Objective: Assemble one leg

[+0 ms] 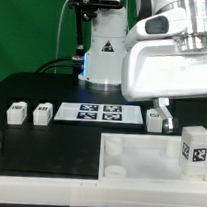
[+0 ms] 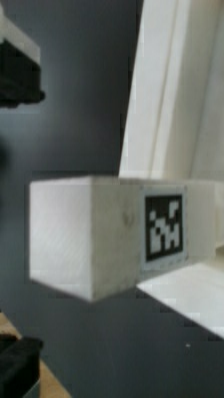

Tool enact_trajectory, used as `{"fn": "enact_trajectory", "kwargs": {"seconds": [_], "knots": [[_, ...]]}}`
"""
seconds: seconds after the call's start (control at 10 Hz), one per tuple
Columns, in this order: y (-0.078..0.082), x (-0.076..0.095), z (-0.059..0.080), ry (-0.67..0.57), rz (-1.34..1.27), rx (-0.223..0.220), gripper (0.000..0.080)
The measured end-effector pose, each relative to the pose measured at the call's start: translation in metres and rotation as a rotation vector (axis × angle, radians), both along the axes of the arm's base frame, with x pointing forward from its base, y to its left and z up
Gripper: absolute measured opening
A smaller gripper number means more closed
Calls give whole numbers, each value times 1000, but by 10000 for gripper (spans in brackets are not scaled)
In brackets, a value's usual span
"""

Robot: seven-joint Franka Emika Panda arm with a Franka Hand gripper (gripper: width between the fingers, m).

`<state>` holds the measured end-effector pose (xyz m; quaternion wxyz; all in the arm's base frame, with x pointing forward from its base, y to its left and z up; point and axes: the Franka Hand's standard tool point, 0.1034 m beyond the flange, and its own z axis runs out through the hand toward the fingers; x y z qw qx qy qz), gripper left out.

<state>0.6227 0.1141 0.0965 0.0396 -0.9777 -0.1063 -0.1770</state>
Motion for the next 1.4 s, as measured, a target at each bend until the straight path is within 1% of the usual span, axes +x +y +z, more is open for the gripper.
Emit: {"fn": "enact_trajectory", "kwargs": {"seconds": [0.1,0.2,0.3,0.4,0.5,0.6,0.8,0.9,1.0,1.1,1.2,1.3,1.4], "knots": [[3,0,0,122,8,0,649],[4,2,-1,211,6,0,649],[4,-4,-8,318,9,-3,649],[5,-9,-10,434,17,-6,649],[6,-5,-11,506,24,-7,649],[5,2,-14,490,23,-5,649],[4,-1,-16,493,22,-5,649],[4,-1,-16,493,21,-5,549],[4,-1,-16,493,21,-5,549],[4,-1,-16,495,-4,-3,368],[2,0,-16,498,-30,-2,305],[1,0,-17,500,-47,0,305],[0,0,-18,504,-138,10,302]]}}
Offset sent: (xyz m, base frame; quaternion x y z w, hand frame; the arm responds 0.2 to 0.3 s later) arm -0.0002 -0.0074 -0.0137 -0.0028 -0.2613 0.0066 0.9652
